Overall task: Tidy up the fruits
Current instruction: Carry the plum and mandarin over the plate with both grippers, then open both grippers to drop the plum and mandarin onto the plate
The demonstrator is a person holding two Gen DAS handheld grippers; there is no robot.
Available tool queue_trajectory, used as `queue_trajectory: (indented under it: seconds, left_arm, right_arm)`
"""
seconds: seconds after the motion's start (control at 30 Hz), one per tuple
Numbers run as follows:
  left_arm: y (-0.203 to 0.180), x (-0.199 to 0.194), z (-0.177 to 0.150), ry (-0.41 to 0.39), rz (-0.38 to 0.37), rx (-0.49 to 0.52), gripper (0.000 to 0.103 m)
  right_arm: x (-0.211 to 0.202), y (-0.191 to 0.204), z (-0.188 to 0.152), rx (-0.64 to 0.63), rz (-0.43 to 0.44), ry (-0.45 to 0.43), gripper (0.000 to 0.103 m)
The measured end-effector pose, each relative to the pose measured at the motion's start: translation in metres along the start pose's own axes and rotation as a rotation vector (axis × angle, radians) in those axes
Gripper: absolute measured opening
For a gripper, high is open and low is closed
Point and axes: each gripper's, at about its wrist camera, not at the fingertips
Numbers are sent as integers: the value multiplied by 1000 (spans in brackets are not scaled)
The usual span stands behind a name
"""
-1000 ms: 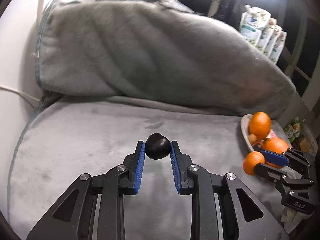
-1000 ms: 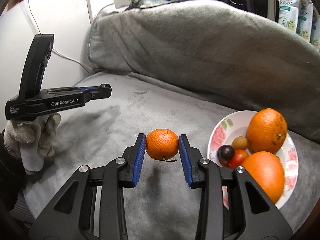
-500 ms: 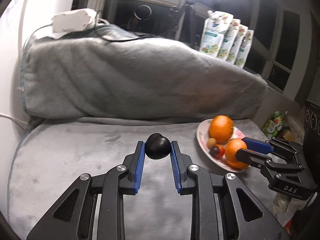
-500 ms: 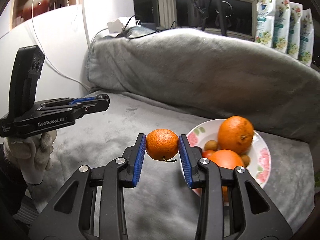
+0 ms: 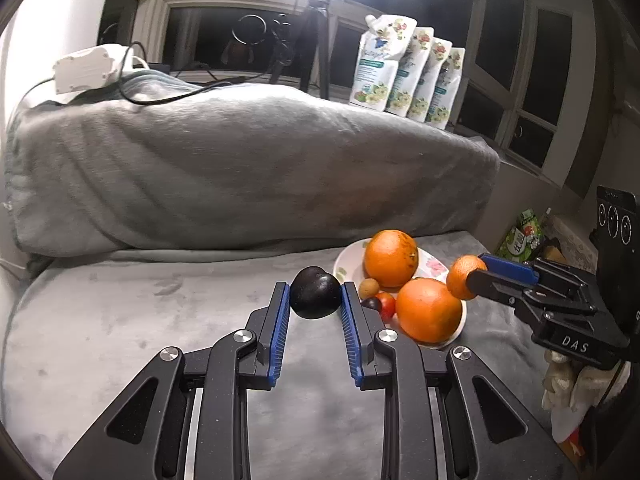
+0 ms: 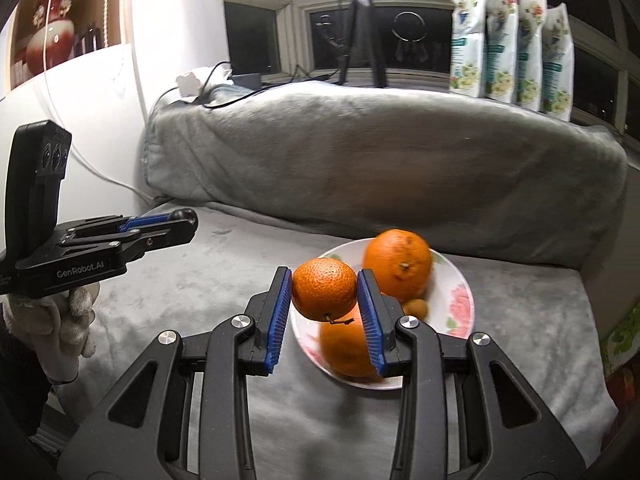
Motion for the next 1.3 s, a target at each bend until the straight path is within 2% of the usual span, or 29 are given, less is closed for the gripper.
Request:
queue_trajectory:
  seconds: [0.43,0.83,1.3]
  left_arm:
    - [-26,21,3,34,-36,32,24]
    - [-45,48,10,76,-48,63,24]
    - [-54,67,21,94,-55,84,24]
  right_arm:
    - [-10,-44,-7,80,-47,-8,35]
    - [5,-84,-15,153,-60,25,35]
    - [26,-102,-15,183,-52,54,35]
Point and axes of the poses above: each gripper's, at about its wrist camera, not at the fingertips, and x roughly the way its jaws point, y to its left, z to its top, and after that the axes turned 8 degrees about y, right-handed
